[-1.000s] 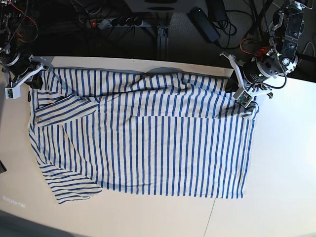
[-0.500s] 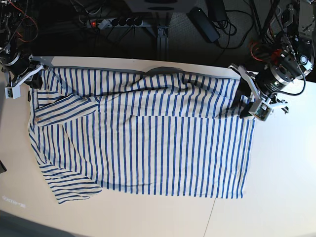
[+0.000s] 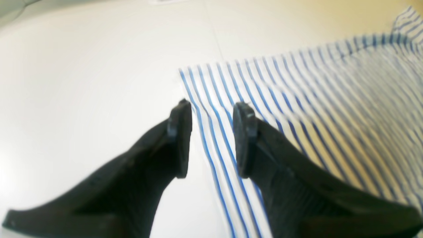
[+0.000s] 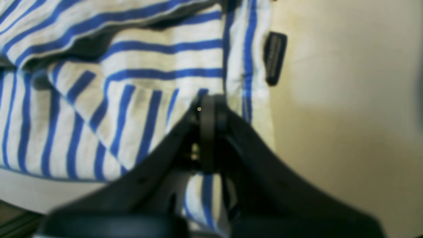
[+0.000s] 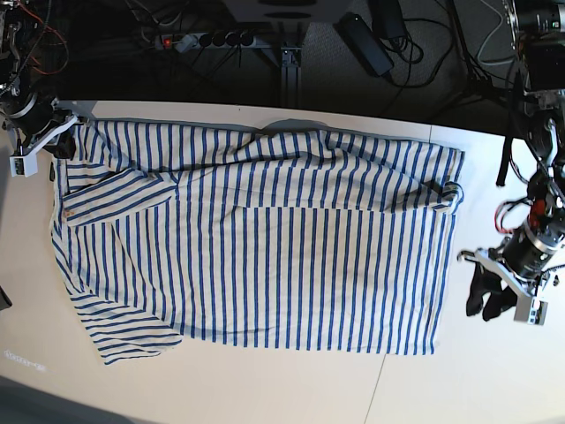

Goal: Fold the T-shirt properly
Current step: 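Grasp the folded shirt's hem corners with both grippers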

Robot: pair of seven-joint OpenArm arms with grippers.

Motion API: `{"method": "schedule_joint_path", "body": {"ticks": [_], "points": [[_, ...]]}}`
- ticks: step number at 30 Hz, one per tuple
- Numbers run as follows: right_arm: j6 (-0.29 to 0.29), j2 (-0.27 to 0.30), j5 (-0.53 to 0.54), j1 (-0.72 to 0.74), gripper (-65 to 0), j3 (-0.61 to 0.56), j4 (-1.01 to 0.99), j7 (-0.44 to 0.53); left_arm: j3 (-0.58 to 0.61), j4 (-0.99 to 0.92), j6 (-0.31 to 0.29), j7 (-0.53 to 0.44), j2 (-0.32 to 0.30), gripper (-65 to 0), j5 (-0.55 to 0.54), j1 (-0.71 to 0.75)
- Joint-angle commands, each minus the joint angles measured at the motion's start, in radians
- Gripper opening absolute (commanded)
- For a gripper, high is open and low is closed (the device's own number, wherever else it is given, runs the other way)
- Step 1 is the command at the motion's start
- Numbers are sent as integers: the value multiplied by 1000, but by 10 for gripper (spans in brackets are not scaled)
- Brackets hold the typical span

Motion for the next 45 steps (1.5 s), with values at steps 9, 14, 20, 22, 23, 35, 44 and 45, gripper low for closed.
{"method": "schedule_joint_path", "body": {"ticks": [9,14,20,22,23,35,44,45], "points": [[56,16,-23,-3,-650,8,4,-18,44,-627,-85,19,-11,-404,-134,-375],[56,16,-24,-4,-650,8,4,-20,82,-908,-111,34,23,-404,-144,-500],[56,16,-28,-4,-650,8,4,-21,83,-1065,-120,47,56,-404,-130,-541],[56,16,-40,-4,-650,8,4,-24,83,-1088,-119,48,62,-404,-131,-540],[56,16,-40,-4,-650,8,4,-23,83,-1101,-119,48,64,-404,-131,-540],[56,16,-37,-5,-650,8,4,-26,83,-1122,-124,18,123,-368,-131,-556],[56,16,-37,-6,-650,8,4,-27,83,-1122,-78,-27,182,-368,-36,-591],[56,16,-37,-6,-650,8,4,-27,83,-1122,-69,-38,187,-369,-23,-593]]}}
